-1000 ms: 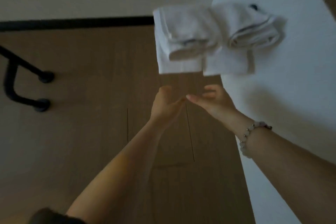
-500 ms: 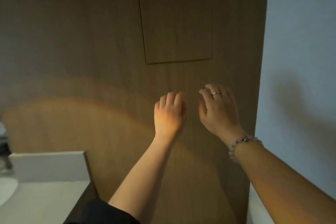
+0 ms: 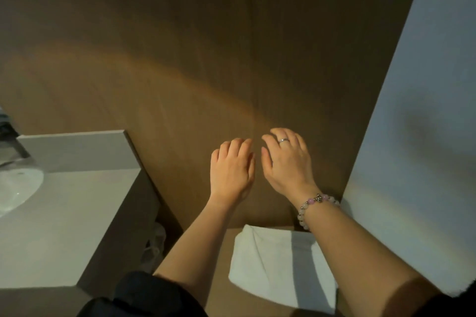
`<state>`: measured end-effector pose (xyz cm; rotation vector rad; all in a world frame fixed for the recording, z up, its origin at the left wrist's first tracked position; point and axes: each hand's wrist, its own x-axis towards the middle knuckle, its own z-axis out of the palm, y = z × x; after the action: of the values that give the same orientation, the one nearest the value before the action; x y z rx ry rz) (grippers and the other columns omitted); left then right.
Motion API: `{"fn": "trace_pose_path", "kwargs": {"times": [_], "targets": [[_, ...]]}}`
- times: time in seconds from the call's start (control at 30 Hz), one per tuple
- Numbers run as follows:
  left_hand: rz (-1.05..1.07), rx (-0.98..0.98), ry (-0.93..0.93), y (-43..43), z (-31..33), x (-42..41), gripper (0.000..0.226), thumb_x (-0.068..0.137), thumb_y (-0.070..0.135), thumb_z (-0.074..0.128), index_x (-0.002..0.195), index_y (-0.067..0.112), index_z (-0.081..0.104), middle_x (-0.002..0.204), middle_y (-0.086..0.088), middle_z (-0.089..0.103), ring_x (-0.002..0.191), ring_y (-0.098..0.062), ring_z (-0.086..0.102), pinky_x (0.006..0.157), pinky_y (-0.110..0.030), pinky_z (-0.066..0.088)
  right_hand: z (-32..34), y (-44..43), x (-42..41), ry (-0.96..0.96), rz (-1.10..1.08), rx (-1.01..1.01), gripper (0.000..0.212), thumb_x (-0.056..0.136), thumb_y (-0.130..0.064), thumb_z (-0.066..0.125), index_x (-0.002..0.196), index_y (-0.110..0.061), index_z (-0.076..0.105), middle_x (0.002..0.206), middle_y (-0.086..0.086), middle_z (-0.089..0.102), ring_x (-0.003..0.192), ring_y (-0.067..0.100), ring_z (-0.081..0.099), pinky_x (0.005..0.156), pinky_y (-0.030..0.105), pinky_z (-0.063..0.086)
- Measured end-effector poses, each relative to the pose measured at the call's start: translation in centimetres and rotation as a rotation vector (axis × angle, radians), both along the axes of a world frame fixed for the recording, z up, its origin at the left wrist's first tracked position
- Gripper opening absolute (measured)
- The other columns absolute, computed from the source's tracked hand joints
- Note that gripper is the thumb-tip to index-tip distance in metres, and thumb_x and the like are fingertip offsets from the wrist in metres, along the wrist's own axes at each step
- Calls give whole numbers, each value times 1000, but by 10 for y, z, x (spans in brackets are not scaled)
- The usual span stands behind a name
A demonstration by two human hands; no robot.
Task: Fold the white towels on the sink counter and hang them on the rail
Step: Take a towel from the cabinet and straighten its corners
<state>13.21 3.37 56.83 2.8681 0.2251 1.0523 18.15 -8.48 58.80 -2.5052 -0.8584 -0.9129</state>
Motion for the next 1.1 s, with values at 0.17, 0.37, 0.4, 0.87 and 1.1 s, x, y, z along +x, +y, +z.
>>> {"fn": "trace_pose_path", "kwargs": {"times": [0.17, 0.37, 0.4, 0.87, 1.1], "targets": [[13, -83, 58, -21, -30, -37, 32, 92, 30, 46, 114, 14, 62, 112, -6, 65, 101, -28, 61, 82, -37, 49, -36, -20, -43, 79, 2, -54, 37, 86, -26, 38, 95, -10, 71, 100, 11, 69, 94, 29, 65, 85, 39, 52], [83, -196, 199, -51, -66, -108, 41, 97, 35, 33, 127, 15, 54, 128, -6, 56, 117, -27, 51, 96, -38, 39, -73, -59, -98, 199, 60, -76, 39, 86, -26, 36, 95, -8, 70, 99, 13, 68, 93, 32, 64, 83, 41, 52], [97, -200, 225, -56, -70, -118, 40, 99, 35, 34, 128, 15, 52, 130, -5, 55, 118, -27, 50, 97, -37, 38, -79, -64, -107, 218, 73, -80, 38, 86, -25, 36, 95, -8, 69, 99, 14, 67, 93, 32, 64, 83, 41, 52], [79, -317, 513, -84, -172, -196, 40, 100, 35, 32, 134, 20, 47, 134, -2, 51, 117, -21, 48, 95, -31, 37, -171, -97, -176, 525, 47, -240, 37, 98, -27, 43, 129, -10, 54, 136, 11, 49, 127, 27, 42, 107, 35, 31], [81, -423, 579, -68, -282, -231, 47, 93, 36, 27, 119, 14, 59, 111, -6, 62, 97, -27, 58, 79, -38, 44, -281, -85, -206, 617, 28, -236, 29, 89, -21, 46, 98, -5, 69, 98, 14, 66, 92, 30, 63, 81, 38, 50]]}}
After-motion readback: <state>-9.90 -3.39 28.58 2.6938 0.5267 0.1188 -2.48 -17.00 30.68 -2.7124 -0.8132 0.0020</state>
